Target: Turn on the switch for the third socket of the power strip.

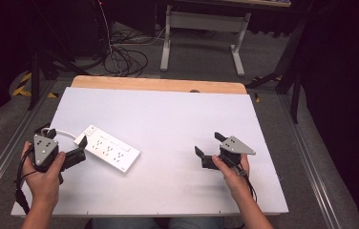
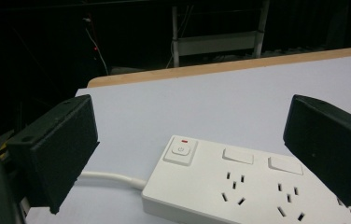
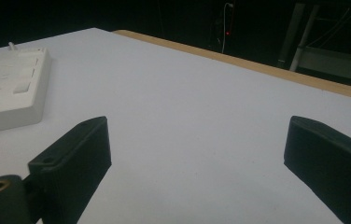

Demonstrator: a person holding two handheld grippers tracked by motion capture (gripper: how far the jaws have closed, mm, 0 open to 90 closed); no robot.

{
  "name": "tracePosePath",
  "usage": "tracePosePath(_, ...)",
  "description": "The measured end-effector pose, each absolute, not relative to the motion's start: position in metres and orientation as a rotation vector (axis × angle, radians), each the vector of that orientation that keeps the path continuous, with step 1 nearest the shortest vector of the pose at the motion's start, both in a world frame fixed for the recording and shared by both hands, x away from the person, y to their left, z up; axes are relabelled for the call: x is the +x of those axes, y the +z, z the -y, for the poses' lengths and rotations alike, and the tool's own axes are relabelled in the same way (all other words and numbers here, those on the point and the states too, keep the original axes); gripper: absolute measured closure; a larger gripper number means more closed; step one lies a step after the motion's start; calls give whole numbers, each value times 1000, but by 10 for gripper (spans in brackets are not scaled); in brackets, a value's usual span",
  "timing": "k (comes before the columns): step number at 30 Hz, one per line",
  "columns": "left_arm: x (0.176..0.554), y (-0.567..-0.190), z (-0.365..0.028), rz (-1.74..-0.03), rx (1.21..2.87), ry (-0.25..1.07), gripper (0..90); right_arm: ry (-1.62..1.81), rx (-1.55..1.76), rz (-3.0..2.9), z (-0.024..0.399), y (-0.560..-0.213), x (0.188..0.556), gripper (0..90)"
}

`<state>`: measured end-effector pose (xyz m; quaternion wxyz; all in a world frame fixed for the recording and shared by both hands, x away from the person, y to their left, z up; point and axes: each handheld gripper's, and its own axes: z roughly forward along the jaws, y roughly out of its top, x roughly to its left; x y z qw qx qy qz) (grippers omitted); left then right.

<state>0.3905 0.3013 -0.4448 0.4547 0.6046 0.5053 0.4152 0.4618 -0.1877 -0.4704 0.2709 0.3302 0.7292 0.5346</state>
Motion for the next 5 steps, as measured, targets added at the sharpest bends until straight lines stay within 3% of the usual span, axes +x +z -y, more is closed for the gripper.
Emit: tracePosePath(5,391,-445,-301,-1246,1496,1024,38,1440,889,-1965,188,-470,462,78)
